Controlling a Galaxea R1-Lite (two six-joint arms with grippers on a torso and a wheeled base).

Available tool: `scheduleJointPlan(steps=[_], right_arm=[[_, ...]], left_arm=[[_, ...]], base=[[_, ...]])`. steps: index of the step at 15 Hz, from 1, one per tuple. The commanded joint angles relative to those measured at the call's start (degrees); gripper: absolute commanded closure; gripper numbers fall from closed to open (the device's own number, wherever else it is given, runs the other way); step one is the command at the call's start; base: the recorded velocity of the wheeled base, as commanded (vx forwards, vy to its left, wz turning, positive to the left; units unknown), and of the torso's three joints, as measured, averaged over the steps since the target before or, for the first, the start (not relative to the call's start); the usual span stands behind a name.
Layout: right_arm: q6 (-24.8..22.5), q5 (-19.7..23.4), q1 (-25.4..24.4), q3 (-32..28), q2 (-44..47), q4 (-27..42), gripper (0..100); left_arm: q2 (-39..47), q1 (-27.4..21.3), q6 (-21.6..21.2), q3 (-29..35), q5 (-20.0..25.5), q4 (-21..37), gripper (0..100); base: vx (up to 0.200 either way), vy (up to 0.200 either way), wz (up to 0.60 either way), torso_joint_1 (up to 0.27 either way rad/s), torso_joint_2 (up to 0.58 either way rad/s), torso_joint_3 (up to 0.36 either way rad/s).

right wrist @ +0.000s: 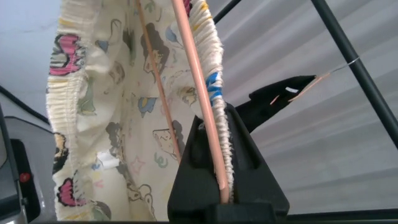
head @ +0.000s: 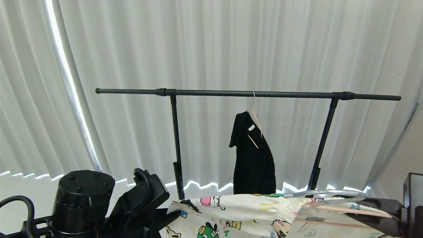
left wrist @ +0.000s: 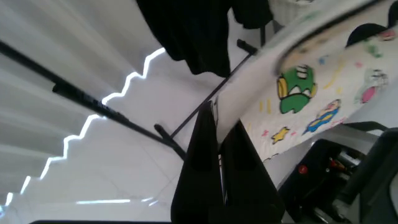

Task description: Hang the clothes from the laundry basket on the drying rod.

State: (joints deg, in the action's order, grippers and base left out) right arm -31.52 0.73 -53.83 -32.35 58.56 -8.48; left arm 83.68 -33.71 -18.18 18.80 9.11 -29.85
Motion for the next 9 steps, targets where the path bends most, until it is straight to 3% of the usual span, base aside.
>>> scheduleJointPlan(steps=[1,4,9], right_arm=[[0.06,-0.12,0.04,1.15,-1.00,-0.04,100],[0.06,-0.56,0.13,1.06,-1.08,-0.13,100],[0.41,-0.82,0.13,0.71,-1.00,-0.57,100]], left_arm=[[1.23,4.53,-0.11,-0.25,-0.05,-0.03,100],[1.23,13.14,-0.02,-1.31,-0.05,-0.03,100],[-1.23,12.35,0.07,-2.36,-0.05,-0.03,100]], base=[[0.000,0.000,0.00,0.000,0.00,0.000],[0.000,0.000,0.00,0.000,0.00,0.000],[0.000,0.000,0.00,0.000,0.00,0.000]])
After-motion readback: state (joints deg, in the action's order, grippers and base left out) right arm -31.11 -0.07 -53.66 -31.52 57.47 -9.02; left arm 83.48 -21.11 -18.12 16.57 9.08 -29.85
